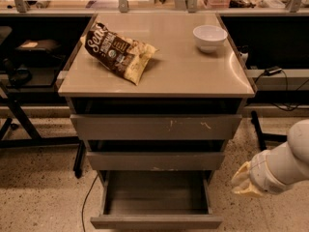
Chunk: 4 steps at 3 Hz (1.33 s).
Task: Close bottom drawer
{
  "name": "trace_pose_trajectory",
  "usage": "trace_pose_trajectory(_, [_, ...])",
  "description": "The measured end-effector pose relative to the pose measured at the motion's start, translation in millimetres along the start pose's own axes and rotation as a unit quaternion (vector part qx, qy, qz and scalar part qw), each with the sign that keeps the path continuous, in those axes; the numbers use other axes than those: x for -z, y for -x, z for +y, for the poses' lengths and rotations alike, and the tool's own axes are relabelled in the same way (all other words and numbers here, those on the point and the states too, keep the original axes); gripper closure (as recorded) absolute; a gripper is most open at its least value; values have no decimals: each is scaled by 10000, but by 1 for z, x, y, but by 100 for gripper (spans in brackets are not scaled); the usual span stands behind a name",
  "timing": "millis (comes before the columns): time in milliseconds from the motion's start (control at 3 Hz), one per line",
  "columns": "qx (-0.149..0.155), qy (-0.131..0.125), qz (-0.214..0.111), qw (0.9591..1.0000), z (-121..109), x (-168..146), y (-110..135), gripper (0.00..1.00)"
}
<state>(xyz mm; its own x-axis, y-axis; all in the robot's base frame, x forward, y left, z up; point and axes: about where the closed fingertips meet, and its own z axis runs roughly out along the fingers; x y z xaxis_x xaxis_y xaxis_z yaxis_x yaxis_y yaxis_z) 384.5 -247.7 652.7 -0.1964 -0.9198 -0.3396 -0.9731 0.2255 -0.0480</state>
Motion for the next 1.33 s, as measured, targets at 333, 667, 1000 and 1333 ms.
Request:
trace_pose_trajectory(333, [-39, 101, -95, 9999, 1, -22, -6, 88])
trace_pose_trajectory(667, [-39, 101, -95, 9999, 1, -22, -6, 100])
trace_pose_trajectory(1000, [-220, 31, -143, 9997, -7, -53, -17, 100])
trace_pose_trajectory(1333, [-391, -78, -230, 9989, -23, -115, -41, 100])
